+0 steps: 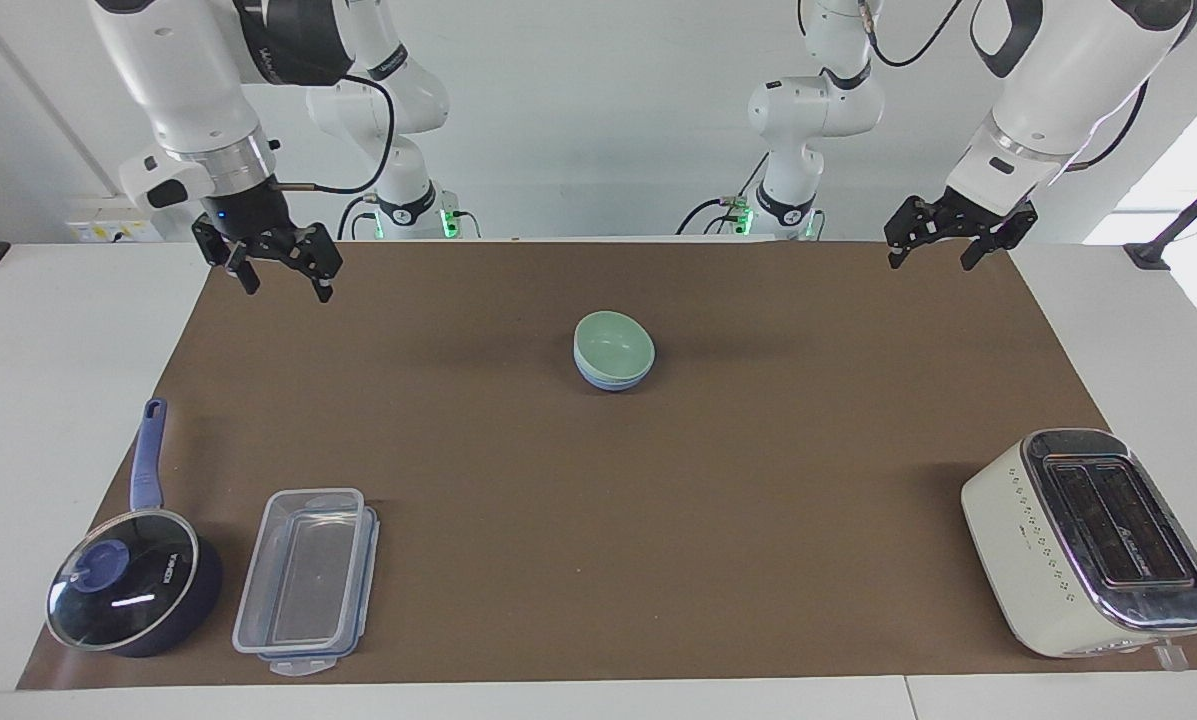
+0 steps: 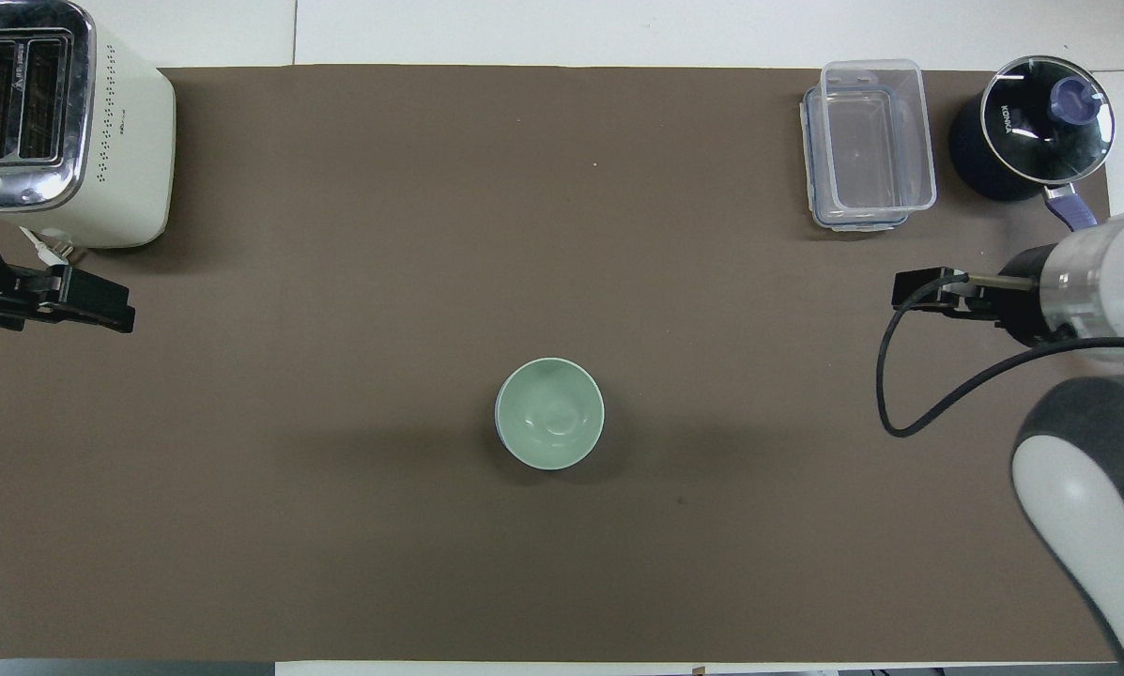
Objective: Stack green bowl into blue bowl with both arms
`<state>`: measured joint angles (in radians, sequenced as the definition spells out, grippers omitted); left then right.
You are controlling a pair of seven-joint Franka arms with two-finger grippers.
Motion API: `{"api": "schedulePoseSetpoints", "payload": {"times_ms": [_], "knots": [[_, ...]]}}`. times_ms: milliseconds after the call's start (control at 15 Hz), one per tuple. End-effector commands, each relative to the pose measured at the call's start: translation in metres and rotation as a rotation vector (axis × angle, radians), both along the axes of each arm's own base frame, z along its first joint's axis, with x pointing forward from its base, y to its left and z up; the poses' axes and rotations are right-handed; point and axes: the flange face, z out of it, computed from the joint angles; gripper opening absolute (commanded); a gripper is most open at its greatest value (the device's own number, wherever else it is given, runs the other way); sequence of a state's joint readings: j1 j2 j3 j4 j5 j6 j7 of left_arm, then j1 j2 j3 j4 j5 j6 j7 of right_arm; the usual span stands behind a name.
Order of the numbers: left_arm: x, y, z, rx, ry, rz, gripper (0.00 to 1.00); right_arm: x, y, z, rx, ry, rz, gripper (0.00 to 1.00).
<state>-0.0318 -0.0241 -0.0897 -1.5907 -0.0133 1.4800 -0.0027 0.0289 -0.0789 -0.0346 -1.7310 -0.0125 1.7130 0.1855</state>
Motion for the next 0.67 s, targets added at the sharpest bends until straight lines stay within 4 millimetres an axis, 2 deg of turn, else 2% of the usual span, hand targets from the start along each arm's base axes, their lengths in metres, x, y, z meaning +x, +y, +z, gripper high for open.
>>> {"api": "schedulePoseSetpoints", "payload": {"times_ms": [0,133,600], "knots": [[-0.008,-0.002,0.001,-0.013,-0.002,0.005,1.00,0.006,-0.012,0.007,-0.006,0.029,0.008,1.00],[-0.007,-0.001,0.000,-0.014,-0.002,0.001,1.00,0.006,-0.007,0.018,-0.008,0.028,0.017,1.00],[-0.006,-0.002,0.001,-0.014,-0.008,0.004,1.00,0.002,-0.007,0.013,-0.018,0.074,0.054,1.00]]}}
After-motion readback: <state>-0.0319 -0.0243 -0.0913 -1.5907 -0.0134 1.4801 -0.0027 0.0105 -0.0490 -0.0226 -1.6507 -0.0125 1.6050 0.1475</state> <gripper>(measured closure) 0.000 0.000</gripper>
